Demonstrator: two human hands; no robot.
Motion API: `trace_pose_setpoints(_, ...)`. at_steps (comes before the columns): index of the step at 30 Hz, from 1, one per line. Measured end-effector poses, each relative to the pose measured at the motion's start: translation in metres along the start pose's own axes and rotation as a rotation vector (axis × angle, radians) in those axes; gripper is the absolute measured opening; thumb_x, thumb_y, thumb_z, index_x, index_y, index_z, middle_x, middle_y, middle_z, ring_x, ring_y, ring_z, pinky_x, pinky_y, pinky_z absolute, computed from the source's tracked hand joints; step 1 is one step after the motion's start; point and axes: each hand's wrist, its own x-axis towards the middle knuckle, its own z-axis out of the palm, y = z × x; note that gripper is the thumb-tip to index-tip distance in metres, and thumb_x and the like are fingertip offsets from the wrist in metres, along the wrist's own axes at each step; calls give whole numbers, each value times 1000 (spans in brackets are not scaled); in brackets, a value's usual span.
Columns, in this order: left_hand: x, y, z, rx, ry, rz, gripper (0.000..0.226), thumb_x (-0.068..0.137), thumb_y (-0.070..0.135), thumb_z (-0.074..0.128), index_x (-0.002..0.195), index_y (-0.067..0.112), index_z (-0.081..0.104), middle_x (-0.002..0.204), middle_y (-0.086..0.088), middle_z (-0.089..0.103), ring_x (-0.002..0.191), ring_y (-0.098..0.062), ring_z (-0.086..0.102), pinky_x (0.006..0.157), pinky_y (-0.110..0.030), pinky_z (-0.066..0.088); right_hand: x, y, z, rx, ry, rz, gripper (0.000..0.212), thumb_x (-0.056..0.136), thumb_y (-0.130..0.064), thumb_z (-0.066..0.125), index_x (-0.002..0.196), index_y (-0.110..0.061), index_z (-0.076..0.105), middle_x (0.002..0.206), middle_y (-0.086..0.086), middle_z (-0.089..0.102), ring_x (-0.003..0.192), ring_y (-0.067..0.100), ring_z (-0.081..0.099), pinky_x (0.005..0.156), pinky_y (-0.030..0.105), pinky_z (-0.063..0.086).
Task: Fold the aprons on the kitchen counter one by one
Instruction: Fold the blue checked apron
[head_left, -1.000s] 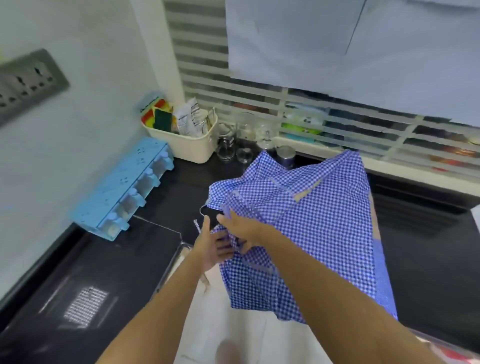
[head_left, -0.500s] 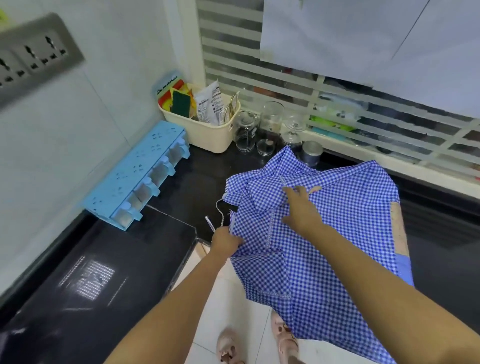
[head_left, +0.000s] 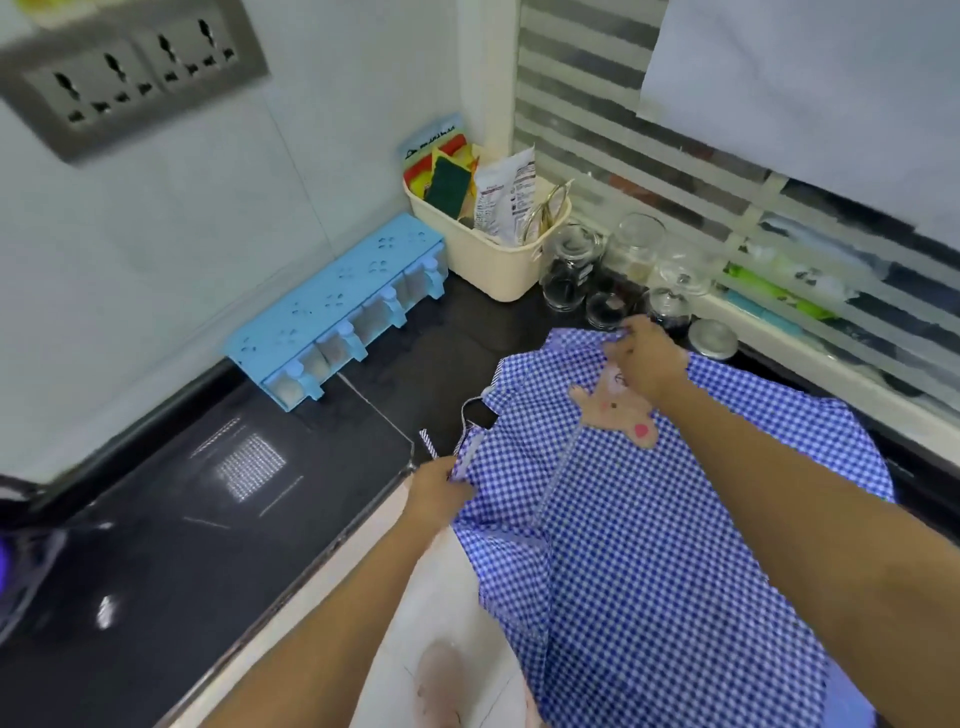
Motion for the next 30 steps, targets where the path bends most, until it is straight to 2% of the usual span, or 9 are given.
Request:
trace_pose_setpoints(3,-8,-9,2,-56,168,48,23,80,-2,68,95,12,59,75,6,58,72,-17,56,55,-22,39,4,-2,7,-36,-81,-143,64,89,-21,65,144,-15,33,146,12,30,115,31,52,97,43,44)
trace_pose_setpoints(7,-14,-13,5,106,280,-7,43,82,30,75,100,12,41,78,0,50,65,-14,52,49,-25,36,-34,1,31,-107,-33,-372,57,92,-15,59,143,-10,35,151,10,30,133,26,37,106,35,33)
trace_pose_setpoints(11,-16,-8,3,259,127,-210,79,90,61,46,124,-10,46,96,-19,66,79,-23,64,49,-28,38,-109,19,48,36,-23,-386,42,94,-10,54,136,-11,45,148,4,31,128,24,42,87,25,44)
trace_pose_setpoints(14,-19,-12,4,418,-2,-267,96,86,70,40,137,-11,34,124,-25,58,88,-26,66,56,-31,46,-162,45,61,46,-8,-233,42,96,-14,53,138,-16,44,153,0,26,129,23,44,87,28,47)
trace_pose_setpoints(17,-20,-17,2,437,-74,-246,94,83,56,63,142,-6,24,130,-16,53,81,-13,60,59,-34,48,-205,71,78,4,-5,-156,45,97,-18,52,141,-17,42,156,-2,21,138,18,32,100,23,41)
trace_pose_setpoints(21,-23,-34,2,629,-214,-32,72,84,30,71,142,8,34,141,-9,45,119,-27,52,97,-34,44,-243,99,90,-55,57,-148,49,91,-21,63,138,-15,48,154,6,28,141,28,30,108,39,38)
trace_pose_setpoints(26,-53,-21,25,663,224,260,85,88,42,61,150,8,15,152,-16,25,135,-34,34,107,-43,37,-264,124,67,26,258,183,64,89,-22,67,143,-5,39,154,18,24,141,35,24,112,44,28)
trace_pose_setpoints(28,-61,-12,41,754,239,423,83,91,45,56,152,9,13,157,-15,15,143,-33,23,113,-42,27,-267,141,50,132,335,373,74,86,-26,70,145,-3,32,153,19,24,140,34,24,113,45,26)
trace_pose_setpoints(30,-68,-8,61,810,110,521,75,94,44,49,152,14,12,160,-10,7,146,-29,14,117,-44,17,-270,162,31,143,364,542,80,81,-38,73,141,-2,36,144,21,35,133,36,33,109,49,31)
